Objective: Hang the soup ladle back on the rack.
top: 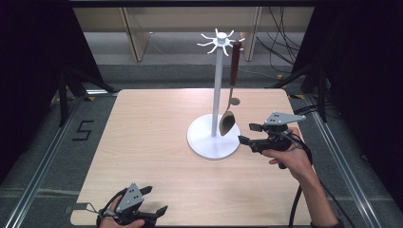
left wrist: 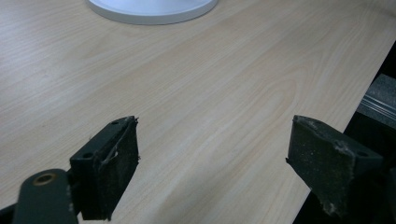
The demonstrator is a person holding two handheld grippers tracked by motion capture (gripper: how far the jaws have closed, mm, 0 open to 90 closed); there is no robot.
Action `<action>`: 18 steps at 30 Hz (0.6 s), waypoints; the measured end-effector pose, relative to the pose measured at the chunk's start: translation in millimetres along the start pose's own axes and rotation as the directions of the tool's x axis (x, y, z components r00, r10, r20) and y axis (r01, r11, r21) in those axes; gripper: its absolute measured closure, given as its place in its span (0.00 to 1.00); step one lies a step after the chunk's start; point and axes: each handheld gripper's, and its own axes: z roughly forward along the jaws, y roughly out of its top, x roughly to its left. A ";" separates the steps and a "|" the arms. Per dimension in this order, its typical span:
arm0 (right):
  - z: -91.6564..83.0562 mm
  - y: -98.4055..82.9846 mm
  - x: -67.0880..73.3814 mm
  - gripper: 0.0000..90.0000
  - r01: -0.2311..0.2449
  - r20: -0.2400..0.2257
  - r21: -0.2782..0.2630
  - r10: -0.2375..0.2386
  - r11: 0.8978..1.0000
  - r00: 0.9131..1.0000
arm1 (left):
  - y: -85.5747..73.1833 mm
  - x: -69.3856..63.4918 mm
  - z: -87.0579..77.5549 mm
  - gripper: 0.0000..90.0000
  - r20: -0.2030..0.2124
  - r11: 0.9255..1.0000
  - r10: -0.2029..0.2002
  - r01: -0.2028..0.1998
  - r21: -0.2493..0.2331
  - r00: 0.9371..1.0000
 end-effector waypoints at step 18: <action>9.2 -7.6 15.7 0.36 0.021 -0.023 0.047 -0.020 0.999 1.000 | -1.9 1.0 -4.4 0.17 -0.014 1.000 0.010 -0.010 0.002 1.000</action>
